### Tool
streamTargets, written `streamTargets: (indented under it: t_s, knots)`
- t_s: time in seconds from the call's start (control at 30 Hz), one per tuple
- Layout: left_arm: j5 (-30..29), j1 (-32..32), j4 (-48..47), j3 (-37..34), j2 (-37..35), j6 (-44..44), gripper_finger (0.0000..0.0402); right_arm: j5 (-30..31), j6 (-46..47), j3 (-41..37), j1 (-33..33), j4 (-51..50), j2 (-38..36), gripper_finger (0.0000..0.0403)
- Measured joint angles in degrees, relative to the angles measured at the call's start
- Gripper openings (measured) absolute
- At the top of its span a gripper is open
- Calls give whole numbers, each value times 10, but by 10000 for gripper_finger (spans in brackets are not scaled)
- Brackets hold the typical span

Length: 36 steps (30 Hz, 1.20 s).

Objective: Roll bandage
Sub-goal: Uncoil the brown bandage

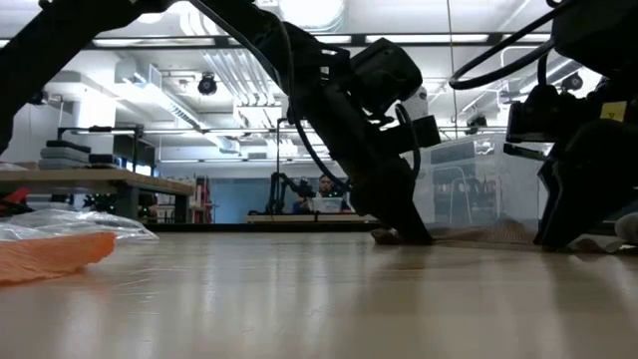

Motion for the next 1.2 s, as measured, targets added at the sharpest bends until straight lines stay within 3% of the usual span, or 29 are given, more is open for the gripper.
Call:
streamTargets:
  t_s: [0.43, 0.8, 0.97, 1.2]
  knots:
    - [83, -7, 58, 9, -31, -53, 50, 26, -2, -1, -1, 41, 1, 183]
    - [84, 9, 111, 35, -32, -48, 50, 45, 3, 24, -4, 21, -2, 183]
    - [81, 18, 133, 32, 5, -60, 50, 70, 35, 24, -9, -28, -2, 183]
    - [26, 27, 97, 36, 31, -53, 50, 66, 47, 7, -38, -32, 12, 183]
